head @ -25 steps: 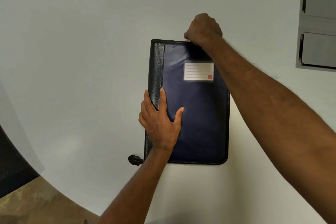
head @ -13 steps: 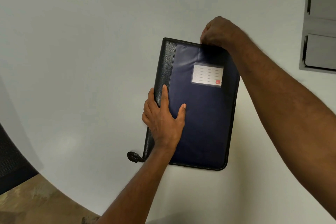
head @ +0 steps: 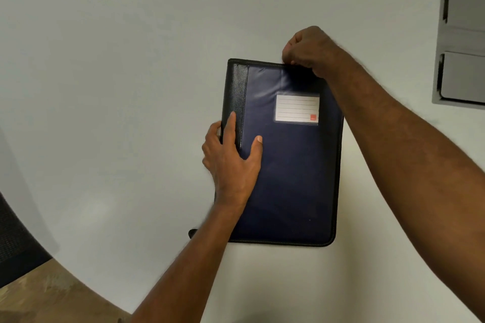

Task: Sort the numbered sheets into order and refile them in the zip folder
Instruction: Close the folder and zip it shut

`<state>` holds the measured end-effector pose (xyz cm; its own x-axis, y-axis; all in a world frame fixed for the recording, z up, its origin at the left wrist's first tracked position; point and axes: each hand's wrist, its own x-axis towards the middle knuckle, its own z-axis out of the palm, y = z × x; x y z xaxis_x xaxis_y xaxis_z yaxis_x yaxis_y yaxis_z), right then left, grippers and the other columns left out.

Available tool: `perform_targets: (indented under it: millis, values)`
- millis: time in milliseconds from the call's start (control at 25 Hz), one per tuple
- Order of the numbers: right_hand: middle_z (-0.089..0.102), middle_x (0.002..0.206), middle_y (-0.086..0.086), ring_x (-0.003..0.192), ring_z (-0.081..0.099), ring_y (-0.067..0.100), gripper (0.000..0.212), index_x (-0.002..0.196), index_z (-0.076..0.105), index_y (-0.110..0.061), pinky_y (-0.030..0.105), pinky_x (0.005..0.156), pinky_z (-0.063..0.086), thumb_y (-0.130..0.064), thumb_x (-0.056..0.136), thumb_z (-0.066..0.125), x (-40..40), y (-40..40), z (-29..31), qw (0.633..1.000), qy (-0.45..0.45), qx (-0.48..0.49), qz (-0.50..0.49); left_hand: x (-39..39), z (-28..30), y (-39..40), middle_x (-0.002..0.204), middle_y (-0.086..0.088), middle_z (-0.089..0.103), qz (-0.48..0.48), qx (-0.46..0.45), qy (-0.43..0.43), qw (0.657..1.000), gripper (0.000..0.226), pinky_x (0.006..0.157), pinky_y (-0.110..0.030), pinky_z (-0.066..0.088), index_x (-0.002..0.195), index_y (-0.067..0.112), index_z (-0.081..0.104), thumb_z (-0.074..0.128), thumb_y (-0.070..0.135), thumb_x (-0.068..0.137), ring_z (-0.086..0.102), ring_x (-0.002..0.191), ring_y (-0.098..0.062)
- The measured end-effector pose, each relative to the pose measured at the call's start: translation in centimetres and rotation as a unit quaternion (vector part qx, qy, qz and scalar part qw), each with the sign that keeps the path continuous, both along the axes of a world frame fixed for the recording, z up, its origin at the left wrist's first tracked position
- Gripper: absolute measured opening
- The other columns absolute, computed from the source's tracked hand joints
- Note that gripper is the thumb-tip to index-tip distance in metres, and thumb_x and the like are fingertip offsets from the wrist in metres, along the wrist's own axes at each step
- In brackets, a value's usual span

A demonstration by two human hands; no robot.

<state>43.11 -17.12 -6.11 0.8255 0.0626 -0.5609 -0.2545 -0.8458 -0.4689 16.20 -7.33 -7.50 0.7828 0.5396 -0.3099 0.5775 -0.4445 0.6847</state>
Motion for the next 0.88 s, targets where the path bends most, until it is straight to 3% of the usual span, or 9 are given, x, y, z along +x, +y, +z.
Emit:
perform_targets:
  millis: [120, 240, 360, 520, 640, 800, 880]
  values:
    - [0.074, 0.083, 0.008, 0.082, 0.071, 0.023, 0.011, 0.078, 0.073, -0.01, 0.045, 0.084, 0.062, -0.004, 0.07, 0.071, -0.5, -0.4, -0.1, 0.999, -0.015, 0.041, -0.003, 5.8, 0.4, 1.9, 0.155, -0.002, 0.035, -0.048, 0.029, -0.022, 0.998, 0.057, 0.112, -0.047, 0.032, 0.154, 0.033, 0.041, 0.055, 0.048, 0.101, 0.033, 0.14, -0.023]
    - [0.072, 0.078, 0.003, 0.077, 0.067, 0.017, 0.011, 0.078, 0.073, -0.011, 0.044, 0.085, 0.061, -0.001, 0.073, 0.072, -0.4, -0.6, -0.2, 0.998, -0.016, 0.057, -0.012, 12.4, 0.0, 3.6, 0.159, -0.004, 0.032, -0.112, 0.049, 0.009, 0.992, 0.046, 0.114, -0.048, 0.029, 0.148, 0.033, 0.05, 0.05, 0.045, 0.103, 0.028, 0.145, -0.027]
    - [0.071, 0.077, 0.002, 0.077, 0.067, 0.016, 0.014, 0.071, 0.07, -0.016, 0.045, 0.086, 0.062, -0.002, 0.071, 0.071, -0.6, -0.6, -0.1, 0.997, -0.019, 0.068, -0.021, 15.7, -0.7, 4.4, 0.148, 0.0, 0.043, -0.131, 0.044, 0.038, 0.99, 0.026, 0.109, -0.042, 0.031, 0.121, 0.032, 0.069, 0.057, 0.042, 0.1, 0.032, 0.139, -0.025]
    - [0.074, 0.091, 0.003, 0.089, 0.07, 0.02, 0.017, 0.091, 0.074, -0.012, 0.041, 0.086, 0.061, -0.013, 0.074, 0.072, -0.5, -1.0, -0.5, 0.999, -0.048, -0.001, 0.006, 17.2, -0.6, 4.9, 0.136, 0.006, 0.051, -0.094, -0.015, 0.044, 0.994, 0.008, 0.098, -0.036, 0.03, 0.097, 0.035, 0.071, 0.065, 0.039, 0.096, 0.039, 0.132, -0.022]
    - [0.074, 0.1, 0.01, 0.097, 0.071, 0.029, 0.027, 0.099, 0.073, -0.008, 0.044, 0.09, 0.06, -0.015, 0.073, 0.073, 0.3, -1.9, -0.2, 0.997, -0.035, -0.062, 0.013, 17.3, -0.8, 5.2, 0.132, 0.007, 0.054, -0.096, -0.033, 0.033, 0.994, 0.006, 0.097, -0.038, 0.031, 0.092, 0.037, 0.069, 0.065, 0.039, 0.095, 0.04, 0.13, -0.022]
    - [0.075, 0.09, 0.012, 0.089, 0.074, 0.029, 0.033, 0.093, 0.074, -0.003, 0.043, 0.084, 0.063, -0.013, 0.061, 0.069, 0.7, -0.9, 0.4, 0.999, -0.028, -0.03, -0.028, 17.3, -1.1, 5.2, 0.125, 0.007, 0.06, -0.096, -0.037, 0.017, 0.995, 0.014, 0.092, -0.036, 0.032, 0.08, 0.04, 0.066, 0.067, 0.036, 0.093, 0.043, 0.124, -0.021]
    - [0.075, 0.087, 0.01, 0.086, 0.074, 0.027, 0.034, 0.09, 0.075, -0.005, 0.043, 0.081, 0.064, -0.016, 0.059, 0.066, 0.2, 0.5, 0.6, 0.999, -0.036, -0.012, -0.022, 17.5, -1.3, 5.0, 0.119, 0.007, 0.065, -0.105, -0.048, 0.004, 0.993, 0.019, 0.09, -0.028, 0.032, 0.072, 0.043, 0.063, 0.067, 0.036, 0.09, 0.049, 0.12, -0.02]
